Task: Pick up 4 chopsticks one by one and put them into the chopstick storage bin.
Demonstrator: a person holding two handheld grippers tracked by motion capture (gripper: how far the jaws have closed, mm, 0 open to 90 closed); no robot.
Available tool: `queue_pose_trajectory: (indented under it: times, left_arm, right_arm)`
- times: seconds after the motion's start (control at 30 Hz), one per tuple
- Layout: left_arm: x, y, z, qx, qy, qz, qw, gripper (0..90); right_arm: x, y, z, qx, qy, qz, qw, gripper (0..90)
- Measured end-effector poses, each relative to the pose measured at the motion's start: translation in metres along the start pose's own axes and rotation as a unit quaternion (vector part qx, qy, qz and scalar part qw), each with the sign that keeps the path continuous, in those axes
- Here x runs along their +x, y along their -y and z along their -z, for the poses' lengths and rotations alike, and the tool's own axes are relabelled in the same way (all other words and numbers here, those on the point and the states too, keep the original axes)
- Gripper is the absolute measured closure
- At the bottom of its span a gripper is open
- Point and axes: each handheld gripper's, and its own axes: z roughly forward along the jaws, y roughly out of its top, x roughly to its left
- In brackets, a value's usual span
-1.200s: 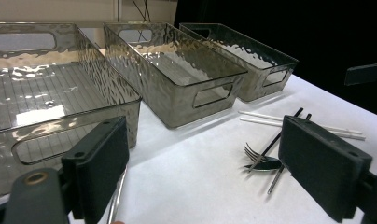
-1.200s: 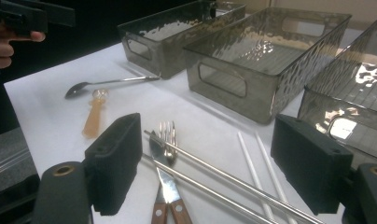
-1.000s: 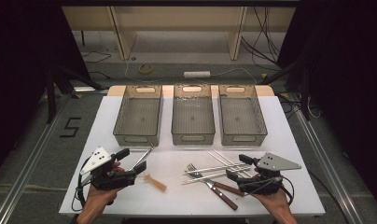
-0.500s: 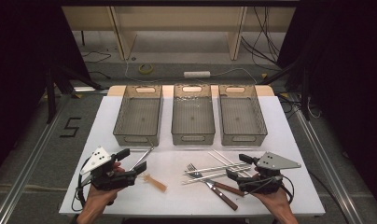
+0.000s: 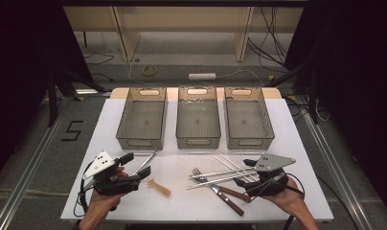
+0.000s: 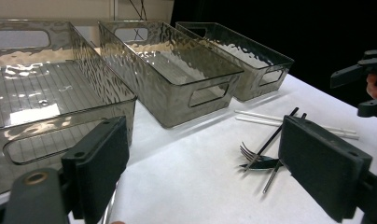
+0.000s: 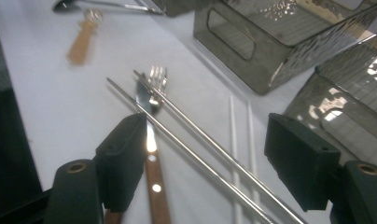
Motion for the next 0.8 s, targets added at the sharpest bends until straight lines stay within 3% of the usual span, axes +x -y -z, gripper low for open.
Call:
queue_pose_trajectory:
  times: [0.13, 0.17, 0.23, 0.33, 0.4, 0.43, 0.47, 0.8]
  left_arm:
    - [0.0, 0.0, -0.001, 0.001, 0.0, 0.001, 1.0, 16.0]
    - [0.0, 0.0, 0.0, 0.001, -0.001, 0.0, 1.0, 16.0]
    - [0.0, 0.0, 0.0, 0.001, 0.0, 0.0, 1.0, 16.1]
    - [0.0, 0.0, -0.001, 0.002, 0.002, -0.002, 1.0, 16.1]
    - [0.0, 0.0, -0.001, 0.002, 0.003, -0.002, 1.0, 16.1]
    - [0.0, 0.0, -0.001, 0.002, 0.003, -0.002, 1.0, 16.1]
    - [0.0, 0.0, -0.001, 0.002, 0.003, -0.001, 1.0, 16.1]
    - [-0.002, 0.0, -0.002, 0.007, 0.006, -0.006, 0.9999, 16.2]
  right_arm:
    - [-0.008, -0.006, -0.005, 0.057, -0.011, 0.032, 0.9978, 34.2]
    - [-0.008, -0.006, -0.005, 0.057, -0.011, 0.032, 0.9978, 34.2]
    - [-0.012, -0.009, -0.01, 0.088, -0.012, 0.046, 0.995, 37.2]
    - [-0.015, -0.01, -0.015, 0.104, -0.02, 0.046, 0.9933, 40.3]
    - [-0.018, -0.01, -0.02, 0.126, -0.028, 0.06, 0.9898, 42.4]
    - [-0.02, -0.01, -0.026, 0.147, -0.034, 0.067, 0.9863, 44.2]
    - [-0.02, -0.01, -0.026, 0.147, -0.034, 0.067, 0.9863, 44.2]
    - [-0.02, -0.01, -0.056, 0.217, -0.049, 0.093, 0.9704, 53.2]
